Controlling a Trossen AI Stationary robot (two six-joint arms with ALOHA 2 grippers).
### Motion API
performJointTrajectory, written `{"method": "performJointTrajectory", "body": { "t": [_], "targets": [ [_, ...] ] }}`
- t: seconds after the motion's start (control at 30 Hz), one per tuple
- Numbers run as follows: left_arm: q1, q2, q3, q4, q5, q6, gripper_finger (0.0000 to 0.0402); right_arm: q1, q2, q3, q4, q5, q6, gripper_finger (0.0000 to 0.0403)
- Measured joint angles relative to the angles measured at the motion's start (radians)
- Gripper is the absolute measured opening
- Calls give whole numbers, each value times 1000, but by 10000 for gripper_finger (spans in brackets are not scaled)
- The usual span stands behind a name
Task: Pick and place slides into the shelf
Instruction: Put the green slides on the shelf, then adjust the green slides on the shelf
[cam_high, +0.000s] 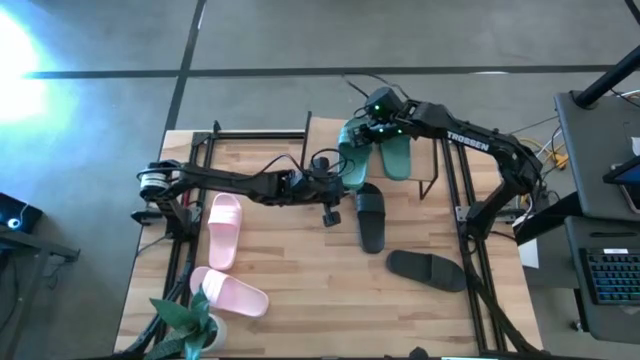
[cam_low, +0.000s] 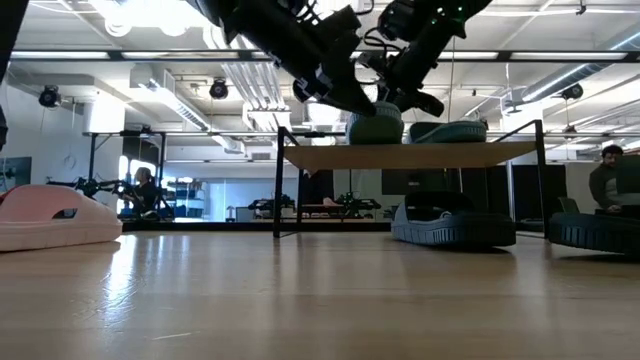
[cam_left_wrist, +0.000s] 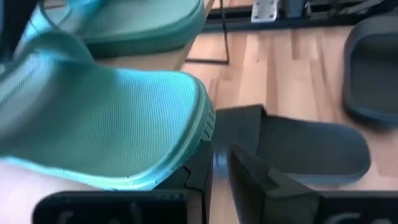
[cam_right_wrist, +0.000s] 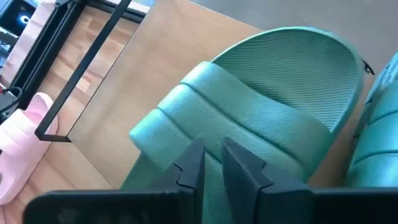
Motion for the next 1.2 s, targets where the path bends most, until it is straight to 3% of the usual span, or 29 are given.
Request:
{"method": "performJointTrajectory", "body": {
  "t": [0.23,0.33,0.57,0.73,0.93,1.2],
  "targets": [
    [31,0,-11,6,-1,-1,33,0,-44,82,-25,69,-32,86],
    [40,0,-11,47,36,-2,33,-1,-47,124,-122,92,-53,97],
    [45,0,-14,68,79,0,33,-14,-46,139,-431,343,-63,108],
    [38,-14,-15,-9,87,0,33,-32,-62,139,-551,513,-31,88],
    [37,-35,-32,-93,37,0,33,-80,-64,103,-594,421,-32,49],
    [62,-19,-36,46,25,0,33,-71,-63,-17,-531,365,-17,39]
  ]
}}
